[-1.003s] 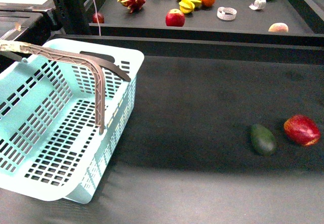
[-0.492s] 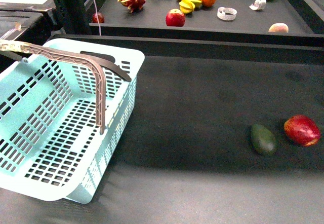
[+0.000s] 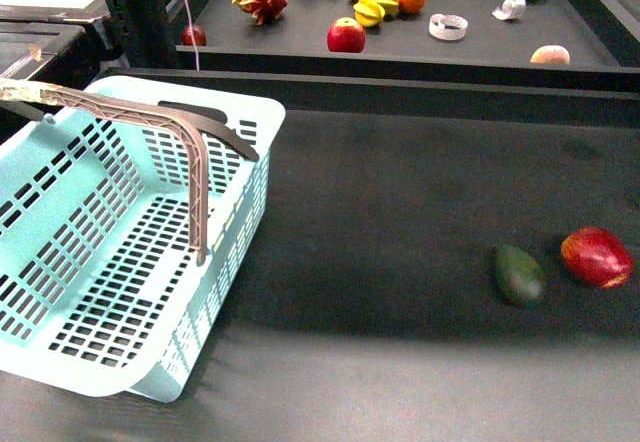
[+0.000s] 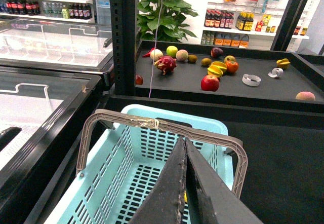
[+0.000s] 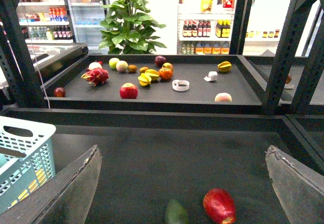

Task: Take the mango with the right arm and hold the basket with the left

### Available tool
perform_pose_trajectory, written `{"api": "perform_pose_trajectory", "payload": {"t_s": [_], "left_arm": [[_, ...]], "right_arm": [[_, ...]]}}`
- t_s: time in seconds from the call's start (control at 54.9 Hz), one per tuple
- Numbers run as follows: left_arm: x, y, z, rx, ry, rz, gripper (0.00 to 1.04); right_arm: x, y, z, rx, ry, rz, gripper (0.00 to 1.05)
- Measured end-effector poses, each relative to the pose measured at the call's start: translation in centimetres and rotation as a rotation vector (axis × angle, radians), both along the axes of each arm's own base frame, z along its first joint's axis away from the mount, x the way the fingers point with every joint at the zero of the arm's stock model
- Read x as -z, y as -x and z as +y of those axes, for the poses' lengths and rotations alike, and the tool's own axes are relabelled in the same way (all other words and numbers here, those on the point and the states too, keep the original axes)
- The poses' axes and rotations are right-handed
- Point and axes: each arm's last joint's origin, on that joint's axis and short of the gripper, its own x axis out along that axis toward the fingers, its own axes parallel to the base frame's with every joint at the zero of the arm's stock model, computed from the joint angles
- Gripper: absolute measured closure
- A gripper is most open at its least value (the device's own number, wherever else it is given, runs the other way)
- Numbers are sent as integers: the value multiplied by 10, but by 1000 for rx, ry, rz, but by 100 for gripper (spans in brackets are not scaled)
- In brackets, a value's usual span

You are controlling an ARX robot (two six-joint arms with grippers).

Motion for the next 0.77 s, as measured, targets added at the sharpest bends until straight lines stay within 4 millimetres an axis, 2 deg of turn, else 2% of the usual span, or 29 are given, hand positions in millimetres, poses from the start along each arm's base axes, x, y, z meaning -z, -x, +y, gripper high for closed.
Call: {"api": "perform_pose_trajectory", "payload": {"t_s": [0.365, 0.51, 0.766], "left_arm": [[1, 8, 0, 0, 0, 1, 103], [4, 19, 0, 0, -1, 10, 103], [4, 19, 0, 0, -1, 7, 103]], "right_arm": [[0, 0, 0, 0, 0, 0, 8], [0, 0, 0, 0, 0, 0, 8], [0, 0, 0, 0, 0, 0, 8]]}}
